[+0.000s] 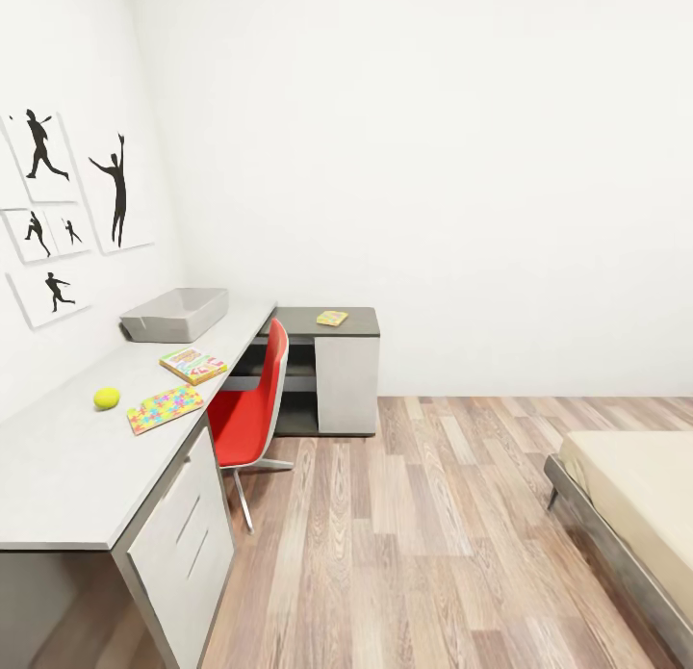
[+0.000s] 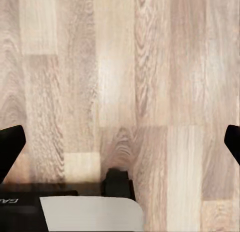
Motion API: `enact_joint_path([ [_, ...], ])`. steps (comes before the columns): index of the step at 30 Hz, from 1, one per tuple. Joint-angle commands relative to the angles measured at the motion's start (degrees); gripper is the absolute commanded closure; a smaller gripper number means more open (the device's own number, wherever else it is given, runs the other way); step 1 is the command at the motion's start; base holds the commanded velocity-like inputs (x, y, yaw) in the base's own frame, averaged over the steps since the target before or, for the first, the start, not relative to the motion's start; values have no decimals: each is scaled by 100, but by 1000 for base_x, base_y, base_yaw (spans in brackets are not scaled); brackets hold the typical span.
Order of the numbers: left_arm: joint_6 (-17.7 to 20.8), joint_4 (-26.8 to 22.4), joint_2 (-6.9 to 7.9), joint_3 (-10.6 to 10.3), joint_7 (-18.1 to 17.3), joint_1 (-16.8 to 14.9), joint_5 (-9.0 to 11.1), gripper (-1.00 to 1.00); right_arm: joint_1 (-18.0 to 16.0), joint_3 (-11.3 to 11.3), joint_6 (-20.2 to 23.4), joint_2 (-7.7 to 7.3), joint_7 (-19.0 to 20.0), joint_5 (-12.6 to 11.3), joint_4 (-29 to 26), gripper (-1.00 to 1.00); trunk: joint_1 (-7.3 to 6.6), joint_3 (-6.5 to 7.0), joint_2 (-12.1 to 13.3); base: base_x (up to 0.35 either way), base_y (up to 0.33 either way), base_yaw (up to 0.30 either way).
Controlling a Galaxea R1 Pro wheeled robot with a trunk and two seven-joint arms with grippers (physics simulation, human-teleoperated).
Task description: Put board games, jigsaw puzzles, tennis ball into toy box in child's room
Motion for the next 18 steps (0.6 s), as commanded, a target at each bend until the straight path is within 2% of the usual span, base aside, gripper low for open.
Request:
enact_joint_path([
  [1, 64, -14, -38, 7, -4, -290, 18, -100, -212, -6, 32, -50, 5, 5, -16, -100, 0, -8, -3, 0, 0, 0],
  [2, 76, -14, -58, 11, -7, -438, 28, -100, -314, -7, 36, -79, 7, 8, -29, -100, 0, -8, -3, 0, 0, 0],
  [4, 143, -15, -177, 27, -13, -1067, 98, -100, -711, -5, 191, -181, 13, 17, -77, -100, 0, -8, -3, 0, 0, 0],
  [5, 170, -15, -209, 31, -14, -1230, 139, -100, -797, -5, 269, -208, 15, 18, -88, -100, 0, -8, -3, 0, 0, 0],
  [7, 269, -19, -345, 49, -13, -1839, 421, -100, -1109, -8, 562, -329, 92, 21, -276, -100, 0, -8, -3, 0, 0, 0],
  [8, 286, -34, -386, 52, -7, -1968, 499, -100, -1169, -7, 619, -355, 146, 21, -380, -100, 0, -8, -3, 0, 0, 0],
  [9, 347, -264, -523, 53, 103, -2229, 684, -100, -1285, -4, 894, -456, 487, 22, -975, -100, 0, -8, -3, 0, 0, 0],
  [10, 413, -476, -595, 51, 183, -2321, 761, -100, -1313, -1, 1164, -557, 743, 22, -1477, -100, 0, -8, -3, 0, 0, 0],
  [11, 586, -741, -610, 50, 253, -2384, 830, -100, -1309, -5, 1840, -768, 1069, 22, -2471, -100, 0, -8, -3, 0, 0, 0],
  [13, 706, -959, -610, 44, 271, -2374, 878, -100, -1197, -16, 2639, -1014, 1285, 21, -3855, -100, 0, -8, -3, 0, 0, 0],
  [15, 730, -1091, -610, 42, 232, -2352, 910, -100, -1080, -21, 2855, -1083, 1340, 21, -4402, -100, 0, -8, -3, 0, 0, 0],
  [16, 742, -1250, -610, 39, 177, -2283, 995, -100, -961, -24, 3007, -1127, 1375, 22, -4837, -100, 0, -8, -3, 0, 0, 0],
  [18, 751, -1484, -610, 7, 139, -2157, 1109, -100, -849, -26, 3113, -1155, 1397, 22, -5201, -100, 0, -8, -3, 0, 0, 0],
])
